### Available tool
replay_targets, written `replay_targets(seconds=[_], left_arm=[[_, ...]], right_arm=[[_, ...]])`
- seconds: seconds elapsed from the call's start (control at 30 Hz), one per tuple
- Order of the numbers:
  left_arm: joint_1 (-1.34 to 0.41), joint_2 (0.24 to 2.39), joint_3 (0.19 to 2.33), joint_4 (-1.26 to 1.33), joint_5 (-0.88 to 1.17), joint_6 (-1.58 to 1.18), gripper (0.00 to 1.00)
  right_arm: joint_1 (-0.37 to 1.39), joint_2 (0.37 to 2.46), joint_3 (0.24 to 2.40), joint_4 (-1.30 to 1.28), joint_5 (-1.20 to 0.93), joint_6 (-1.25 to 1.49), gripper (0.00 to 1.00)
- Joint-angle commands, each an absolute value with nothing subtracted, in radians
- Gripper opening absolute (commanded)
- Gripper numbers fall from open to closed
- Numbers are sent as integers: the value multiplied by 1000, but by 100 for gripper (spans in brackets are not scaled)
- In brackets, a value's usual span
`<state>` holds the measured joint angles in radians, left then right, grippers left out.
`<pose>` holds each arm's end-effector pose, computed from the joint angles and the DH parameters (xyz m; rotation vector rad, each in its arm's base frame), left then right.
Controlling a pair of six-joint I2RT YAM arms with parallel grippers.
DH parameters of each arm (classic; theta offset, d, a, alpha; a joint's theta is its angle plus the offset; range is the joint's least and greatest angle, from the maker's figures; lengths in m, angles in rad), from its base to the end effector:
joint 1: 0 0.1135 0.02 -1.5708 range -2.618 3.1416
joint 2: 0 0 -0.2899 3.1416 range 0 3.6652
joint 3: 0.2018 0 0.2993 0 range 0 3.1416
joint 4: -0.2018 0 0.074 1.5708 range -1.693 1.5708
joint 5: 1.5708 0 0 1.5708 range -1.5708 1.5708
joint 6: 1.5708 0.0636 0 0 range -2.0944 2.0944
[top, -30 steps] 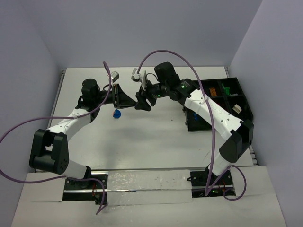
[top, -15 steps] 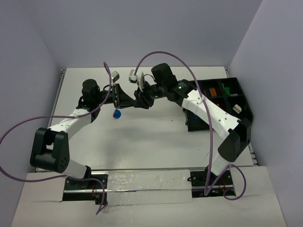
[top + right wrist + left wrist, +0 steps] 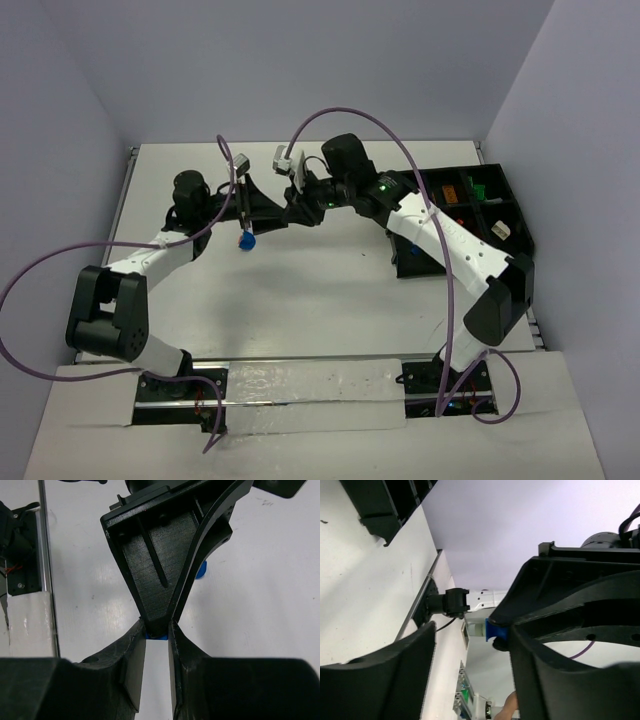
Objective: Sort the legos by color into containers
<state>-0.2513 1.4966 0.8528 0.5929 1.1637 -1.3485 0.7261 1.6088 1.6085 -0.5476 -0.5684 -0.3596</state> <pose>0.3420 -0.1481 0.2695 0.0212 2.0925 -2.0229 0.3012 0.3132 0.3966 -1.3800 1.6207 0.8182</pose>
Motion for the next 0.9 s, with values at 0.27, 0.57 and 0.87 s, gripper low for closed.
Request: replay_targets(seconds=[0.27, 0.57, 0.87], left_arm=[[-112, 1471, 965, 262, 1146, -996, 78], [-23, 1476, 1037, 9, 1118, -773, 78], [-130, 1419, 1162, -427, 517, -98, 78]], right_arm=[[692, 1531, 1447, -533, -475, -406, 0], [572, 1463, 1330, -559, -449, -417, 0], [248, 1324, 1150, -611, -325, -432, 0]])
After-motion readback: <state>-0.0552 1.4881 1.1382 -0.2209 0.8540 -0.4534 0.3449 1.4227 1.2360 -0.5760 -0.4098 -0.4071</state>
